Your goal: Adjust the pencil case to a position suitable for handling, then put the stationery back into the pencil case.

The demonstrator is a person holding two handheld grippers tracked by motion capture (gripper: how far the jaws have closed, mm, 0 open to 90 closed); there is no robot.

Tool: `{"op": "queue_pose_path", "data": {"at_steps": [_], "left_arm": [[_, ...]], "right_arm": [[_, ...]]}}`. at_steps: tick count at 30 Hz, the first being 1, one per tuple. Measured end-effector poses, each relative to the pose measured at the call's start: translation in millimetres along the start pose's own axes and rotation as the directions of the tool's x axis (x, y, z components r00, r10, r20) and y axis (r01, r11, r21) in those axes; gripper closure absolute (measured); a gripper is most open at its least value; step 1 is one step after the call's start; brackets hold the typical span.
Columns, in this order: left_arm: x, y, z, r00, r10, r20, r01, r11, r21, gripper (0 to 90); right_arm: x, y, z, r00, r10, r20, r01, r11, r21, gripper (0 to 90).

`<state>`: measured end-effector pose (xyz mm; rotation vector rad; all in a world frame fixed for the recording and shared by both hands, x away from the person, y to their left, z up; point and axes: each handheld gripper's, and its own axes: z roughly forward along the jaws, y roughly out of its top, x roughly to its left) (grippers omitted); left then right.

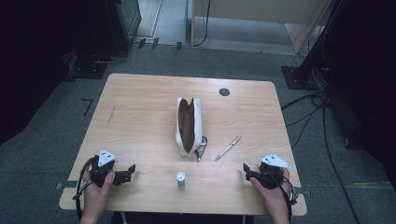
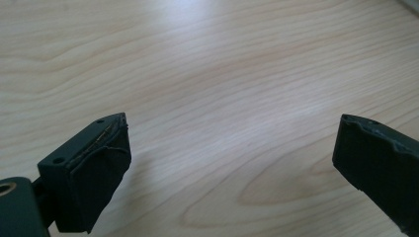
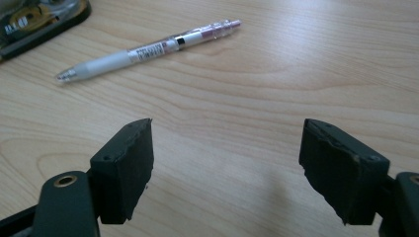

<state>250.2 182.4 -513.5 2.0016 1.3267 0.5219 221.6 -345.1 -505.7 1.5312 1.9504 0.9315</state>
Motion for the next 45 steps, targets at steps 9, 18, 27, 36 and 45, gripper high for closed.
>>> {"op": "queue_pose_path", "data": {"at_steps": [9,18,27,36,45], "left_arm": [[14.5,-7.5,-2.8,0.9983,-0.009,-0.058,0.009,0.9999,0.013,1.8],[13.7,-6.6,0.5,0.9979,-0.003,-0.065,0.006,0.9991,0.041,1.9],[13.0,-6.3,0.9,0.9976,-0.003,-0.069,0.006,0.9991,0.042,1.8],[12.9,-5.7,1.6,0.9977,0.000,-0.068,0.003,0.9991,0.041,1.8],[12.7,-5.5,1.6,0.9979,0.003,-0.064,0.000,0.9990,0.044,1.8]], "right_arm": [[22.0,19.3,9.5,0.9999,0.015,0.007,-0.015,1.000,0.016,24.0],[46.5,36.0,18.1,0.9998,0.019,0.001,-0.019,1.000,-0.003,27.6],[59.6,47.6,25.5,0.9986,0.045,0.026,-0.045,0.999,-0.003,28.7],[68.9,53.1,34.5,0.9965,0.074,0.040,-0.075,0.997,0.020,32.2],[66.7,57.2,46.1,0.9833,0.176,0.047,-0.177,0.984,0.025,49.4]]}}
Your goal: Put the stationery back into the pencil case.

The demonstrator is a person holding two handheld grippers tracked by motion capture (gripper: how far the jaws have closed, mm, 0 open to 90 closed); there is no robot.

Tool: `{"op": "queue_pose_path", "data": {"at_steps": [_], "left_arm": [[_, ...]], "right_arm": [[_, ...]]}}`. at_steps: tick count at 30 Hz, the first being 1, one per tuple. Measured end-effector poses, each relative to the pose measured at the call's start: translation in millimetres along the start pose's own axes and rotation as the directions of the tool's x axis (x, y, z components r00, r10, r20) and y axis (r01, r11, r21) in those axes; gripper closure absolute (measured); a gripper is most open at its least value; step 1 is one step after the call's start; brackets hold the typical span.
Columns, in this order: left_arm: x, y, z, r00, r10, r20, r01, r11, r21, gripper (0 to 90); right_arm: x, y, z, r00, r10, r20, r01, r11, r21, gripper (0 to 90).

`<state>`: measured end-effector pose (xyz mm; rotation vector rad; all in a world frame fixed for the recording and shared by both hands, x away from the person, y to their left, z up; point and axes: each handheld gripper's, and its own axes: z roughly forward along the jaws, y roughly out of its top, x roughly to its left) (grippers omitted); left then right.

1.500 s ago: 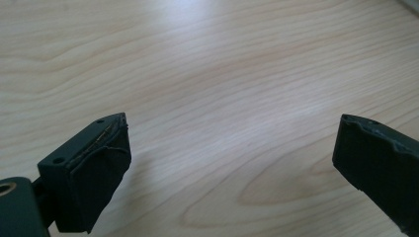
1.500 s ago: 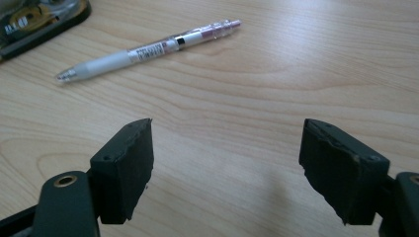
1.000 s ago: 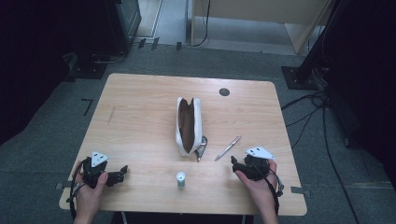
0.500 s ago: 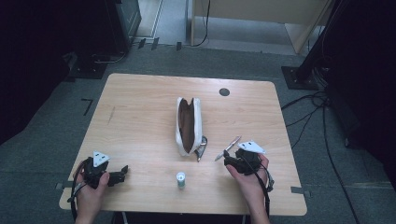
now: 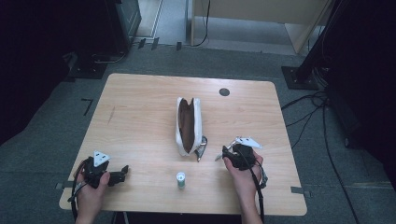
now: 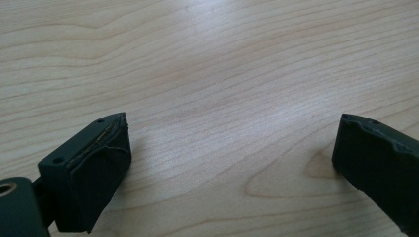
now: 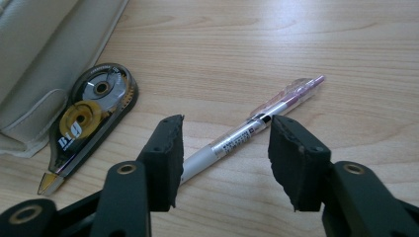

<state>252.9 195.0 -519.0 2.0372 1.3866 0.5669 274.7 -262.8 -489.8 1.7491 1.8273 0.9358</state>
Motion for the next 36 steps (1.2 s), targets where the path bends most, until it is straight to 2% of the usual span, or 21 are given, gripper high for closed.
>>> {"op": "queue_pose_path", "data": {"at_steps": [4,8,10,11,13,14,19,22,23,29,36], "left_arm": [[0.0,0.0,0.0,1.0000,0.002,0.002,-0.002,1.0000,0.000,1.9],[-0.2,0.0,0.0,1.0000,0.006,0.005,-0.006,1.0000,-0.001,1.9],[-0.6,0.0,0.1,1.0000,0.004,0.008,-0.004,1.0000,-0.003,1.9],[-0.5,0.0,0.1,1.0000,0.006,0.008,-0.006,1.0000,-0.003,1.9],[-0.5,0.0,0.1,1.0000,0.006,0.008,-0.006,1.0000,-0.002,1.9],[-0.5,0.0,0.1,1.0000,0.006,0.008,-0.006,1.0000,-0.002,1.9],[-0.7,0.0,0.1,0.9999,0.008,0.010,-0.008,1.0000,-0.002,1.9],[-0.8,-0.1,0.1,0.9999,0.007,0.010,-0.006,1.0000,-0.003,1.8],[-0.7,0.0,0.1,0.9999,0.007,0.010,-0.007,1.0000,-0.002,1.9],[-0.7,0.0,0.1,0.9999,0.008,0.010,-0.008,1.0000,-0.002,1.9],[-0.7,0.0,0.1,0.9999,0.008,0.010,-0.008,1.0000,-0.002,1.9]], "right_arm": [[1.9,-0.5,5.3,0.9998,0.015,0.014,-0.016,1.000,0.002,52.8],[5.9,-1.7,13.2,0.9993,0.012,0.035,-0.012,1.000,0.015,49.8],[8.9,-3.0,17.1,0.9975,0.010,0.071,-0.011,1.000,0.015,48.2],[10.9,-4.3,19.8,0.9949,0.024,0.098,-0.026,0.999,0.022,47.4],[11.6,-4.8,20.9,0.9946,0.028,0.100,-0.031,0.999,0.028,49.0],[13.0,-6.0,23.3,0.9954,0.013,0.095,-0.017,0.999,0.044,50.2],[14.2,-7.9,23.9,0.9951,-0.002,0.099,-0.002,0.999,0.037,51.2],[12.3,-8.3,22.6,0.9967,-0.018,0.079,0.015,0.999,0.038,58.0],[11.1,-8.6,22.2,0.9982,-0.020,0.057,0.018,0.999,0.036,60.7],[5.0,-9.2,20.0,0.9996,-0.027,0.000,0.027,0.999,0.043,68.2],[3.5,-10.8,16.7,0.9939,-0.110,-0.013,0.110,0.993,0.036,77.4]]}}
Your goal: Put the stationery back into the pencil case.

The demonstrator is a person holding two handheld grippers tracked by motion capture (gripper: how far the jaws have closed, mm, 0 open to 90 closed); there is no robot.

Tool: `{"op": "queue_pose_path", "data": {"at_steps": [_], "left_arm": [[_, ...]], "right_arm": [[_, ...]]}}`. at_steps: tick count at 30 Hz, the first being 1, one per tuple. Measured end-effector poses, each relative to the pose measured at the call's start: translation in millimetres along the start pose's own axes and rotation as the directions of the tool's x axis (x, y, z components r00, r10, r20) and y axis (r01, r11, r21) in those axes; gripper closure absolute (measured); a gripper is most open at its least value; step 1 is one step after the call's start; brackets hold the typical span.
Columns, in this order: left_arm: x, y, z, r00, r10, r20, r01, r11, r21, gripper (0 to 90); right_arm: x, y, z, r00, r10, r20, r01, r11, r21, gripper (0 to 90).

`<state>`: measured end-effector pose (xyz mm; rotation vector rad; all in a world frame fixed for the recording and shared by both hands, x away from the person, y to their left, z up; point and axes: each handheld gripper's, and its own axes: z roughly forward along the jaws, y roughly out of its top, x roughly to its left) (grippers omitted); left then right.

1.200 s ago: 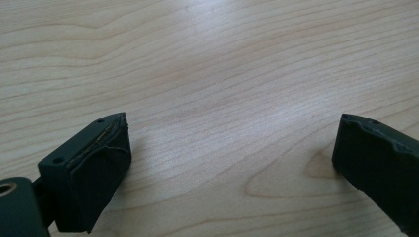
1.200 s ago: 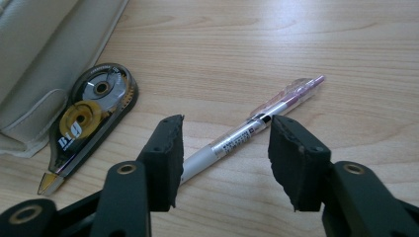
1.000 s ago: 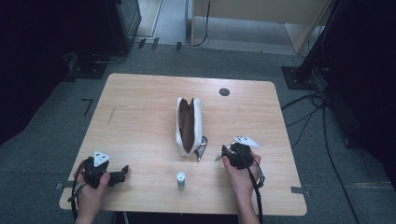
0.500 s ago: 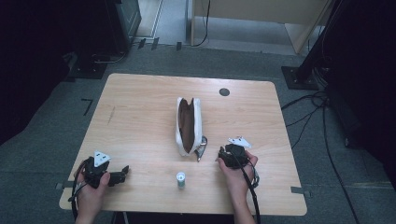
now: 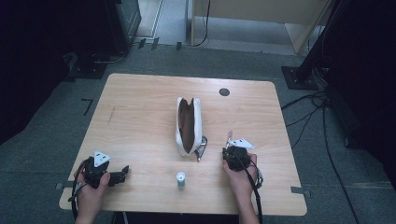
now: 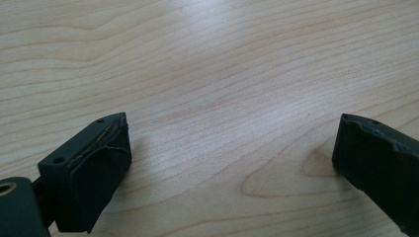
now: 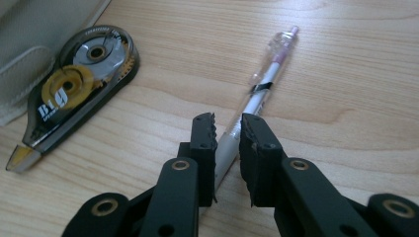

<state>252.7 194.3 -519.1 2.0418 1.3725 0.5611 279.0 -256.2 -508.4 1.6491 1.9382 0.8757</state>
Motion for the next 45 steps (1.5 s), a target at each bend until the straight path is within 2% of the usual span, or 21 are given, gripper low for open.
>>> {"op": "queue_pose_path", "data": {"at_steps": [3,6,11,13,15,19,22,25,26,28,30,31,33,40,42,45], "left_arm": [[0.0,0.0,0.0,1.0000,0.000,0.000,0.000,1.0000,0.000,1.8],[0.0,0.0,0.0,1.0000,0.000,0.000,0.000,1.0000,0.000,1.9],[0.0,0.0,0.1,1.0000,0.004,0.002,-0.004,1.0000,-0.001,1.8],[0.0,0.0,0.1,1.0000,0.004,0.002,-0.004,1.0000,-0.001,1.9],[-0.2,0.0,0.1,1.0000,0.004,0.002,-0.004,1.0000,0.000,1.9],[-0.2,0.0,0.0,1.0000,0.004,0.003,-0.004,1.0000,0.000,1.8],[-0.3,0.0,0.1,1.0000,0.005,0.004,-0.005,1.0000,-0.001,1.9],[-0.3,0.0,0.1,1.0000,0.006,0.005,-0.006,1.0000,0.000,1.9],[-0.3,0.0,0.1,1.0000,0.007,0.006,-0.007,1.0000,-0.001,1.9],[-0.4,0.0,0.1,1.0000,0.006,0.006,-0.006,1.0000,-0.001,1.8],[-0.4,0.0,0.1,1.0000,0.007,0.007,-0.007,1.0000,-0.001,1.9],[-0.4,0.0,-0.1,0.9999,0.009,0.007,-0.009,1.0000,0.001,1.9],[-0.4,0.0,-0.1,0.9999,0.011,0.008,-0.011,0.9999,0.002,1.9],[-0.5,0.0,-0.2,0.9999,0.013,0.009,-0.013,0.9999,0.002,1.9],[-0.5,0.0,-0.1,0.9999,0.013,0.010,-0.013,0.9999,0.002,1.9],[-0.4,0.1,-0.2,0.9998,0.017,0.010,-0.017,0.9999,0.003,1.9]], "right_arm": [[0.7,-0.1,-2.7,0.9993,-0.029,0.022,0.029,1.000,0.002,77.7],[-0.2,-0.9,-5.8,0.9961,-0.043,0.077,0.042,0.999,0.017,73.6],[-4.2,-5.2,-12.8,0.9980,-0.026,0.057,0.025,0.999,0.027,74.9],[-5.0,-6.6,-13.7,0.9985,-0.024,0.049,0.022,0.999,0.036,72.0],[-5.4,-9.0,-11.7,0.9984,-0.016,0.054,0.014,0.999,0.037,67.9],[-3.6,-12.5,-13.1,0.9974,0.005,0.072,-0.007,1.000,0.024,66.8],[-4.3,-14.7,-11.8,0.9984,0.023,0.051,-0.025,0.999,0.024,67.5],[-5.6,-14.6,-12.0,0.9992,0.019,0.036,-0.020,0.999,0.026,70.1],[-6.3,-14.7,-11.7,0.9997,0.003,0.022,-0.004,1.000,0.027,73.5],[-6.4,-14.6,-11.5,0.9998,-0.015,0.013,0.014,1.000,0.028,74.5],[-5.5,-14.3,-10.8,0.9982,-0.060,-0.001,0.060,0.998,0.025,77.0],[-5.4,-14.0,-10.2,0.9956,-0.090,-0.024,0.091,0.996,0.021,78.1],[-5.7,-14.0,-10.3,0.9951,-0.095,-0.030,0.095,0.995,0.021,79.2],[-9.0,-18.5,-14.1,0.9987,-0.046,-0.021,0.046,0.999,0.015,77.9],[-11.6,-21.3,-16.0,0.9995,-0.029,-0.015,0.030,0.999,0.012,73.5],[-15.0,-24.5,-19.5,0.9998,-0.017,-0.009,0.017,1.000,0.011,74.9]]}}
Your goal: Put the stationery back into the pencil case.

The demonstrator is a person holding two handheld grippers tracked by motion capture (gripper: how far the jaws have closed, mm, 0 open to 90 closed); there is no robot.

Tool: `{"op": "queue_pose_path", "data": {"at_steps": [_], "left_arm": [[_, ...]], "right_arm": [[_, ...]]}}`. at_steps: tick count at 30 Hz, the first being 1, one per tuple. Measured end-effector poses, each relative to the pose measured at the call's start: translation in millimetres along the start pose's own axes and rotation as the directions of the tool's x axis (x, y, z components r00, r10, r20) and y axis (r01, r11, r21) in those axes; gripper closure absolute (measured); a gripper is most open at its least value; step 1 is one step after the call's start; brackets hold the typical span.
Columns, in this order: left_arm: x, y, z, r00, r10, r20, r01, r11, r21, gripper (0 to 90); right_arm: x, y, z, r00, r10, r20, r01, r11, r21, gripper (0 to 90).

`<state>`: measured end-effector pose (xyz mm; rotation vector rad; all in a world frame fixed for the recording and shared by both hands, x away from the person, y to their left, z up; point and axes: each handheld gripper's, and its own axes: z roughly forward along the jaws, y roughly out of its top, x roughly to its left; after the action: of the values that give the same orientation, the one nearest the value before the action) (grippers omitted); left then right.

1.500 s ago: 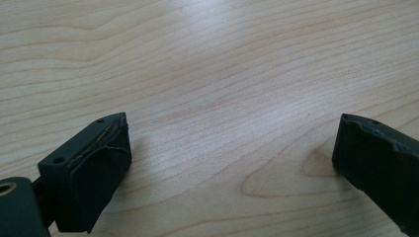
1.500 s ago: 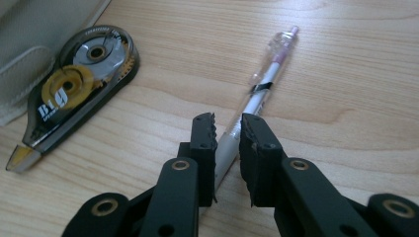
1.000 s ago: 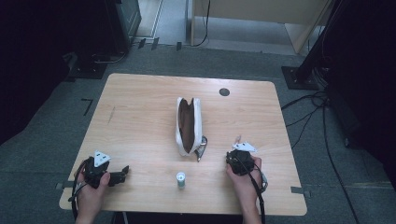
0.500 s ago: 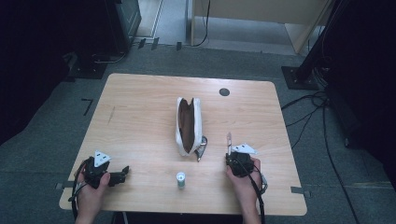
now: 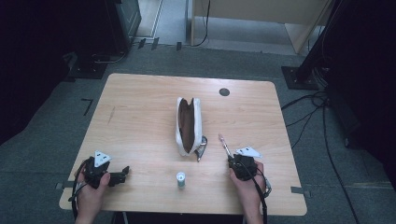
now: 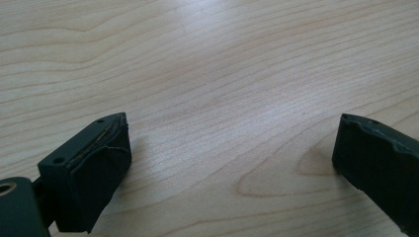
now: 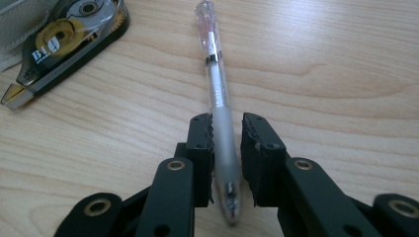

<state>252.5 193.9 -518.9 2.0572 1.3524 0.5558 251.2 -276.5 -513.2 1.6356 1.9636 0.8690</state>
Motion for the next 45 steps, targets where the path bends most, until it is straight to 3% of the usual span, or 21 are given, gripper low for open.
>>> {"op": "queue_pose_path", "data": {"at_steps": [8,19,24,28,34,45], "left_arm": [[-0.3,0.0,0.0,1.0000,0.001,0.003,-0.001,1.0000,0.000,1.9],[-0.6,-0.1,0.1,0.9999,0.004,0.011,-0.004,1.0000,-0.001,1.9],[-0.6,0.0,0.1,0.9999,0.004,0.011,-0.004,1.0000,-0.001,1.9],[-0.6,0.0,0.1,0.9999,0.005,0.010,-0.005,1.0000,-0.001,1.9],[-0.6,0.0,0.1,0.9999,0.004,0.011,-0.004,1.0000,-0.001,1.9],[-0.6,0.0,0.1,0.9999,0.004,0.010,-0.004,1.0000,-0.001,1.9]], "right_arm": [[1.7,-3.3,1.3,0.9980,-0.061,-0.017,0.060,0.998,-0.029,79.2],[4.2,-4.1,1.3,1.0000,-0.004,-0.004,0.004,0.999,-0.037,80.8],[3.2,-5.2,0.3,0.9985,0.050,-0.021,-0.051,0.998,-0.044,81.1],[4.8,-4.0,-3.0,0.9975,0.064,-0.030,-0.066,0.995,-0.071,81.2],[13.1,7.1,-14.6,0.9961,0.069,-0.054,-0.075,0.990,-0.121,81.2],[34.4,37.5,-31.4,0.9921,0.071,-0.103,-0.087,0.983,-0.159,81.1]]}}
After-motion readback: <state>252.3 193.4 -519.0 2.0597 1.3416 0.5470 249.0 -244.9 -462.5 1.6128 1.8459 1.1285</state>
